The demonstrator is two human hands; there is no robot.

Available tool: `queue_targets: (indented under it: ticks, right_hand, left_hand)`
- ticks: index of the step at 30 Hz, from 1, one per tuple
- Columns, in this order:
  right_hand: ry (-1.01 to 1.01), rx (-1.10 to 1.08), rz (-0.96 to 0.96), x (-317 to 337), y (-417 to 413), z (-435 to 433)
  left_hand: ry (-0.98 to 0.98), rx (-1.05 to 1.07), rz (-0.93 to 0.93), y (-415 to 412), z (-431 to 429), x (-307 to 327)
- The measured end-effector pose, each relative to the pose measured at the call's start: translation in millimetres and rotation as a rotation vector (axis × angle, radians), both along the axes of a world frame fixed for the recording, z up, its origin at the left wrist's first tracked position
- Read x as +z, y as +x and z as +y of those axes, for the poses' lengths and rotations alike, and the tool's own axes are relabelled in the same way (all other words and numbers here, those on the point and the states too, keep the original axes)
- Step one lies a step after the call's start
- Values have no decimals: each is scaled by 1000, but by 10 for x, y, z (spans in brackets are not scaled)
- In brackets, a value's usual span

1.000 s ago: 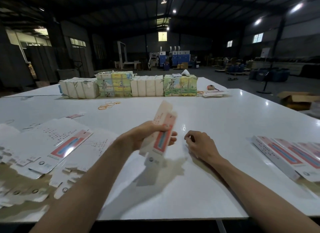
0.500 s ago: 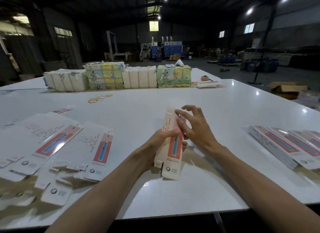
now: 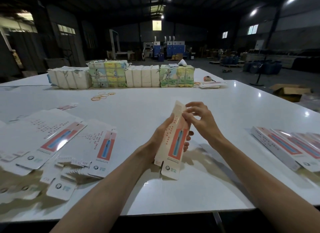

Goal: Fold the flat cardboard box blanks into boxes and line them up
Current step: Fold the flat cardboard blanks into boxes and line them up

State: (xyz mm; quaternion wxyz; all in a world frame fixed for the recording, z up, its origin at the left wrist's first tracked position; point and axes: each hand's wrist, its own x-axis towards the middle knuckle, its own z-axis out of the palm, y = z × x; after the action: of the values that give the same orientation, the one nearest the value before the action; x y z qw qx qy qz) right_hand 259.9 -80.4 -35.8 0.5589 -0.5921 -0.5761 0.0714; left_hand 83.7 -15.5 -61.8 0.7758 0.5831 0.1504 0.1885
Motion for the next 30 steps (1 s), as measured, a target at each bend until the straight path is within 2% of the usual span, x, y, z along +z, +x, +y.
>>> queue_targets:
  ticks: [7, 11, 15, 17, 22, 25, 28, 30]
  right_hand:
    - [-60, 173, 338, 85, 69, -90]
    - [-51, 276, 459, 116, 43, -136]
    - [-39, 376, 556, 135, -2, -159]
    - [-21, 405, 590, 140, -35, -158]
    - [31, 334, 554, 110, -145, -141]
    - [-47, 332, 483, 48, -223, -170]
    - [-103, 358, 357, -60, -307, -178]
    - [-80, 330, 340, -67, -338, -170]
  left_hand:
    - [80, -30, 86, -11, -4, 75]
    - [3, -118, 54, -6, -34, 109]
    - [12, -20, 116, 65, -75, 116]
    - [-53, -22, 124, 104, -114, 125]
    - [-218, -9, -25, 46, -42, 78]
    - [-321, -3, -155, -25, 41, 62]
    - [-333, -32, -182, -36, 29, 59]
    - [-291, 5, -143, -29, 2, 33]
